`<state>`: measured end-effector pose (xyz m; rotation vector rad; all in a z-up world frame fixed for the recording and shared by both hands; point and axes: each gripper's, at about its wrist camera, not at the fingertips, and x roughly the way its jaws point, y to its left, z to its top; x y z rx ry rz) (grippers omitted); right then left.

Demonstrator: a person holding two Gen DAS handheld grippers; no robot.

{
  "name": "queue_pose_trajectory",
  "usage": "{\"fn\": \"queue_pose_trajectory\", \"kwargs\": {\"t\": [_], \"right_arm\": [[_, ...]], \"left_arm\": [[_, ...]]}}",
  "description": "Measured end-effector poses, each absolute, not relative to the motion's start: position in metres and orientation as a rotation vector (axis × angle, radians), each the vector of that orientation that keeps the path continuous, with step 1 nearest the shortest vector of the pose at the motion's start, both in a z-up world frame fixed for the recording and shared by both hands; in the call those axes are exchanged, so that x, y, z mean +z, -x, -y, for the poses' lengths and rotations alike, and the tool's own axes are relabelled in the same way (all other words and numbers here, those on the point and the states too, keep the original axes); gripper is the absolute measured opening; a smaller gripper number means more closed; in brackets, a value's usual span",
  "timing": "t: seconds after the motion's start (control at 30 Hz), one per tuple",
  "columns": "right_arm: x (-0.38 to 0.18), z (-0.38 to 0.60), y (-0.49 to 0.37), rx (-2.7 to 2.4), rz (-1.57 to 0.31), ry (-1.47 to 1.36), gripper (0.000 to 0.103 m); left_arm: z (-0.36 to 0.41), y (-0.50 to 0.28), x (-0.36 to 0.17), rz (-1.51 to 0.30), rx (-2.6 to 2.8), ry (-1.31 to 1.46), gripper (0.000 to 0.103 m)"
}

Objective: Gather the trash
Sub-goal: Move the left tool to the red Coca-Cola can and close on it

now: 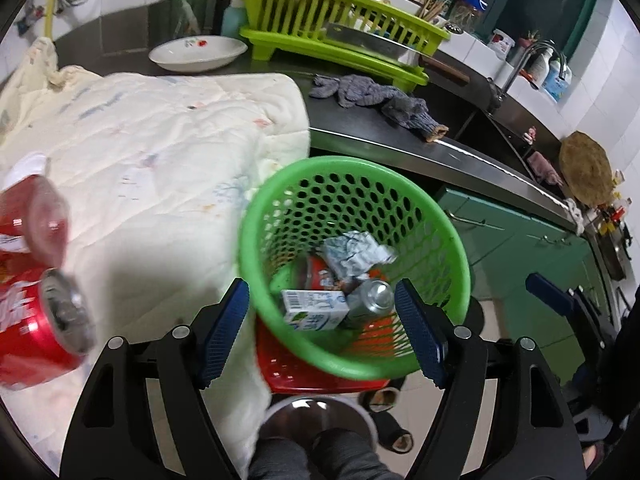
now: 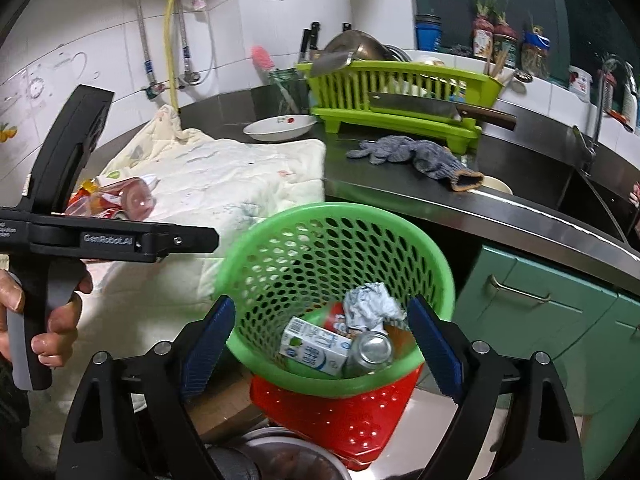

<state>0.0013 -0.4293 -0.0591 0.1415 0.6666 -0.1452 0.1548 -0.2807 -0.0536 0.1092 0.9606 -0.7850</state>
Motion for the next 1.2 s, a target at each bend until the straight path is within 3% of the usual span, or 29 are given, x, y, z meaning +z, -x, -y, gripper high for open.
{"fn": "queue_pose_trajectory", "kwargs": {"t": [0.43, 0.53, 1.2], "right_arm": [[-0.051, 0.39, -0.016, -0.045, -0.663, -0.119, 0.089], [-0.048, 0.381, -0.018, -0.028, -0.659, -0.107, 0.089], [-0.042, 0.361, -0.034, 0.021, -0.681, -0.097, 0.09]], "left_arm": [[0.205, -0.148, -0.014, -0.834, -0.722, -0.234, 0.075], [0.187, -0.156, -0.008, -0.822, -0.705, -0.283, 0.079], [0.137, -0.205, -0.033, -0.86, -0.772, -0.544, 0.082]]}}
